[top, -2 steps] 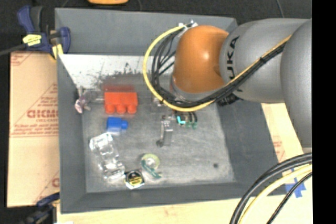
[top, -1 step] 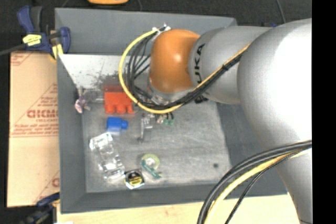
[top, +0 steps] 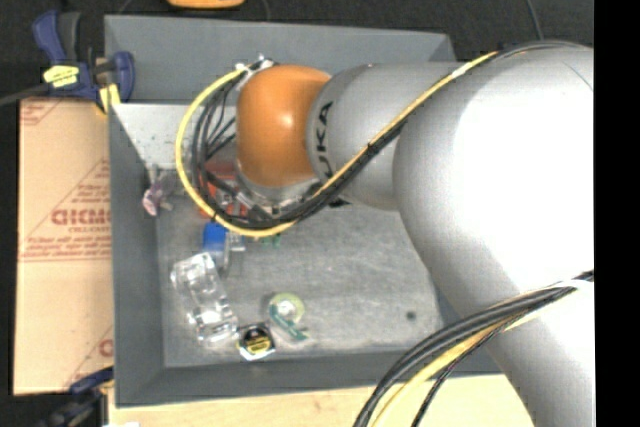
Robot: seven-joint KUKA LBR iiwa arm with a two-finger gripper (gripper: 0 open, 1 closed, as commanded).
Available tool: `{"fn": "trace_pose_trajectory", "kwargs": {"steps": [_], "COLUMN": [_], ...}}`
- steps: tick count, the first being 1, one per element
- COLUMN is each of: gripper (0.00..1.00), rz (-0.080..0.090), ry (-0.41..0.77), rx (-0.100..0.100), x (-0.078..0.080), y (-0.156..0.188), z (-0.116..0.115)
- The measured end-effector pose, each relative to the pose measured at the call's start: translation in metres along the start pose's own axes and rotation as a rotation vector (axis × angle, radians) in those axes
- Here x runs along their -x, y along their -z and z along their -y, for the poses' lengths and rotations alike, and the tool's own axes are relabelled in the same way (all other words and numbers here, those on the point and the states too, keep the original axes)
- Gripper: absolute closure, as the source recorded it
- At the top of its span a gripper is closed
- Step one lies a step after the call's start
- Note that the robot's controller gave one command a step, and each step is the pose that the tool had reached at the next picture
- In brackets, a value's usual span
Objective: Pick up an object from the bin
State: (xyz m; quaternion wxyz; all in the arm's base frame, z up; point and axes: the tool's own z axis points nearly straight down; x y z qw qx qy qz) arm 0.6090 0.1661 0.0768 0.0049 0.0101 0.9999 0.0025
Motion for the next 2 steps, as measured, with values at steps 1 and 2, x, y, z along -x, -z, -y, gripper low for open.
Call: {"fn": "trace_pose_trajectory", "kwargs": {"steps": [1, 2], "gripper": [1.0, 1.0], "rz": [0.002, 0.002], "ry": [-0.002, 0.07], "rx": [0.001, 0.0], "x": [0.001, -0.019], "y": [0.001, 0.142], "z": [0.0, -0.066]}}
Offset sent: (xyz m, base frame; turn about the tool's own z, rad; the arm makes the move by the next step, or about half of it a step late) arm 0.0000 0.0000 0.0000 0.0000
